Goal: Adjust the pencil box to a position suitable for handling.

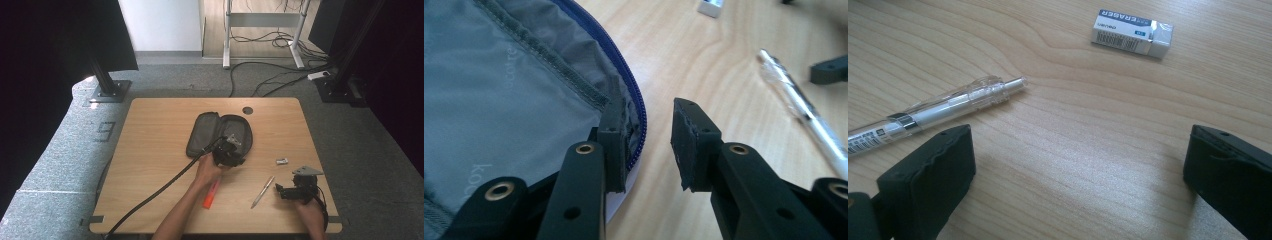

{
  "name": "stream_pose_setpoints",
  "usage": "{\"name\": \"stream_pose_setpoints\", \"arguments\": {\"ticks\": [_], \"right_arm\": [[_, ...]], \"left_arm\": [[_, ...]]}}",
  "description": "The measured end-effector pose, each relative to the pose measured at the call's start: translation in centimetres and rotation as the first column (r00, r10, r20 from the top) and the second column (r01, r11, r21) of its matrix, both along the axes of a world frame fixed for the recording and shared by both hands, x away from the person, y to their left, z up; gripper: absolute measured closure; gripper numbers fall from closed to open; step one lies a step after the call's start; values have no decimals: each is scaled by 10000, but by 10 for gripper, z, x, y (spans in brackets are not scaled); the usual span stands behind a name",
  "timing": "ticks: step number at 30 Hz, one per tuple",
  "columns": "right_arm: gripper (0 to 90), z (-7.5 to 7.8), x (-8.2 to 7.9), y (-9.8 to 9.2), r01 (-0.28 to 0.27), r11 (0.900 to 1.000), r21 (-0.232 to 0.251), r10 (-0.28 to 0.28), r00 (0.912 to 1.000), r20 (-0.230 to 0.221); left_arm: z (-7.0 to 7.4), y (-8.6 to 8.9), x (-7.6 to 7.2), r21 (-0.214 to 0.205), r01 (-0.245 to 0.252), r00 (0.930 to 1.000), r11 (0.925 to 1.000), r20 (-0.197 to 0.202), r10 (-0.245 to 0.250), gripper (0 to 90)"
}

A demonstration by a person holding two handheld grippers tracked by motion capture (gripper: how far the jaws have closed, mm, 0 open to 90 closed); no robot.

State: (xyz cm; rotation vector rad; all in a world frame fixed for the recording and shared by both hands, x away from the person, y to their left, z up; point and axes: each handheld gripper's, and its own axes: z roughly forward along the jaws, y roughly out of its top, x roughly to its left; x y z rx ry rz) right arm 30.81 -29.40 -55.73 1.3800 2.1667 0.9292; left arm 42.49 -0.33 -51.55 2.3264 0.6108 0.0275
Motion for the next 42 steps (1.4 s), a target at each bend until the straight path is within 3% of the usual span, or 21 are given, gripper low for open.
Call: {"name": "stream_pose_setpoints", "arguments": {"ticks": [15, 27, 33, 40, 42], "right_arm": [[0, 0, 0, 0, 9, 10000, 6, -9, 10000, 6], [0, 0, 0, 0, -2, 10000, -2, 2, 10000, 4], [0, 0, 0, 0, -3, 10000, -2, 3, 10000, 4], [0, 0, 0, 0, -3, 10000, -2, 3, 10000, 3], [0, 0, 0, 0, -2, 10000, -1, 2, 10000, 5]], "left_arm": [[2, -5, -33, 269, 673, 9977, 9974, 95, -676, 644], [0, -8, -54, 17, 1083, 9941, 9941, -42, -1083, 632], [4, -7, -55, -52, 1050, 9944, 9945, 104, -1049, 578], [14, -1, -61, 93, 836, 9946, 9965, 613, -840, 486], [17, 2, -63, 82, 689, 9953, 9976, 675, -693, 422]]}}
